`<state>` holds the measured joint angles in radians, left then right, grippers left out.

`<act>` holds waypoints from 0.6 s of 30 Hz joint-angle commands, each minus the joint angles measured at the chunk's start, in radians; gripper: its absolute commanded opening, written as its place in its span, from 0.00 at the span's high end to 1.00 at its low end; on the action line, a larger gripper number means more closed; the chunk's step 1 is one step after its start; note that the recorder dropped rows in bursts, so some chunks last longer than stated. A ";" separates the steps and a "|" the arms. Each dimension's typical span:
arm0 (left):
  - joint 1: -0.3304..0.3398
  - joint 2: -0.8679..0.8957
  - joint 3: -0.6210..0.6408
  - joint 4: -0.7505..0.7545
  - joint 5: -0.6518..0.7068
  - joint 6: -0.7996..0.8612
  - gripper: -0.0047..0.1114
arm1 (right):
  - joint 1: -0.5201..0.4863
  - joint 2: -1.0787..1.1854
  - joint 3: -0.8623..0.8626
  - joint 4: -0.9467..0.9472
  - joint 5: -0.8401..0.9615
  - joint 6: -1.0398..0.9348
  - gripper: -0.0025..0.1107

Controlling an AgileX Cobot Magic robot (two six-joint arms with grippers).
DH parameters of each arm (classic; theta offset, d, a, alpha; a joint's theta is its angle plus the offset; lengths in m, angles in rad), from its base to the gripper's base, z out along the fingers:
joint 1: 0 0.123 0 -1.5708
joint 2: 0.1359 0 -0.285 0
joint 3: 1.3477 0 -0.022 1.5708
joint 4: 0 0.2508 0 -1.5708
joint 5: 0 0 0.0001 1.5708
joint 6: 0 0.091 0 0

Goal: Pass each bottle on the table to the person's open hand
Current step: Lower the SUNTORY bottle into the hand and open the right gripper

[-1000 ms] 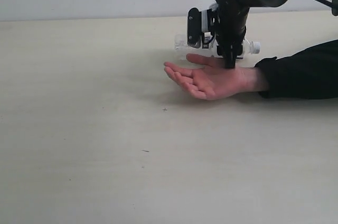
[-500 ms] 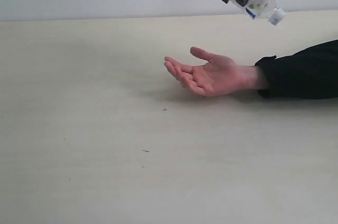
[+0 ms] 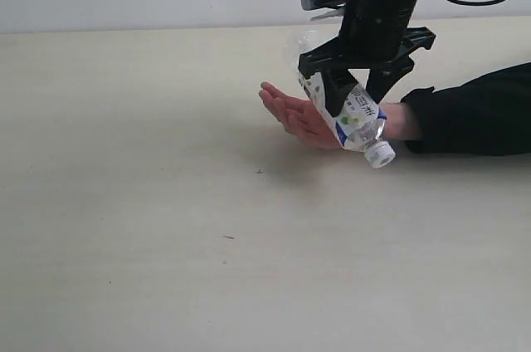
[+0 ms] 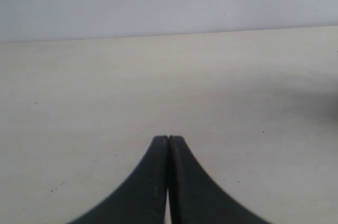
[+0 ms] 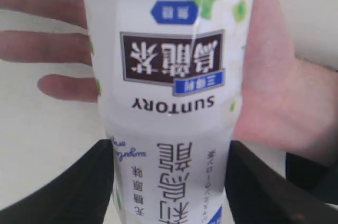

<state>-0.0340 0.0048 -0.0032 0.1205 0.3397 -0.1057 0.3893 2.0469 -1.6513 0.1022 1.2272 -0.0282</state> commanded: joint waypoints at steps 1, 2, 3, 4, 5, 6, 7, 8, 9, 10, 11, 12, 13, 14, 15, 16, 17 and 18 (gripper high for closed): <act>0.003 -0.005 0.003 0.003 -0.007 -0.003 0.94 | 0.000 -0.007 0.003 0.072 -0.041 0.028 0.98; 0.003 -0.005 0.003 0.003 -0.007 -0.003 0.94 | 0.000 -0.007 0.003 0.093 -0.048 0.028 0.98; 0.003 -0.005 0.003 0.003 -0.007 -0.003 0.94 | 0.000 -0.007 0.003 0.112 -0.055 0.028 0.98; 0.003 -0.005 0.003 0.003 -0.007 -0.003 0.94 | 0.000 -0.007 0.003 0.122 -0.064 0.028 0.98; 0.003 -0.005 0.003 0.003 -0.007 -0.003 0.94 | 0.000 -0.007 0.003 0.124 -0.073 0.037 0.98; 0.003 -0.005 0.003 0.003 -0.007 -0.003 0.94 | 0.000 -0.007 0.003 0.124 -0.083 0.046 0.98; 0.003 -0.005 0.003 0.003 -0.007 -0.003 0.94 | 0.000 -0.007 0.003 0.115 -0.091 0.061 0.98; 0.003 -0.005 0.003 0.003 -0.007 -0.003 0.94 | 0.000 -0.007 0.003 0.105 -0.098 0.072 0.98; 0.003 -0.005 0.003 0.003 -0.007 -0.003 0.94 | 0.000 -0.007 0.003 0.087 -0.104 0.088 0.98; 0.003 -0.005 0.003 0.003 -0.007 -0.003 0.94 | 0.000 -0.007 0.003 0.072 -0.109 0.103 0.98; 0.003 -0.005 0.003 0.003 -0.007 -0.003 0.94 | 0.000 -0.007 0.003 0.068 -0.114 0.108 0.98; 0.003 -0.005 0.003 0.003 -0.007 -0.003 0.94 | 0.000 -0.007 0.003 0.068 -0.116 0.110 0.98; 0.003 -0.005 0.003 0.003 -0.007 -0.003 0.94 | 0.000 -0.007 0.003 0.068 -0.119 0.110 0.98; 0.003 -0.005 0.003 0.003 -0.007 -0.003 0.94 | 0.000 -0.007 0.003 0.068 -0.121 0.110 0.98; 0.003 -0.005 0.003 0.003 -0.007 -0.003 0.94 | 0.000 -0.007 0.003 0.068 -0.123 0.110 0.98; 0.003 -0.005 0.003 0.003 -0.007 -0.003 0.94 | 0.000 -0.007 0.003 0.068 -0.123 0.110 0.98; 0.003 -0.005 0.003 0.003 -0.007 -0.003 0.94 | 0.000 -0.007 0.003 0.068 -0.123 0.110 0.97; 0.003 -0.005 0.003 0.003 -0.007 -0.003 0.94 | 0.000 -0.007 0.004 0.073 -0.125 0.110 0.94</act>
<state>-0.0340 0.0048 -0.0032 0.1205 0.3397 -0.1057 0.3893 2.0469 -1.6508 0.1813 1.1155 0.0761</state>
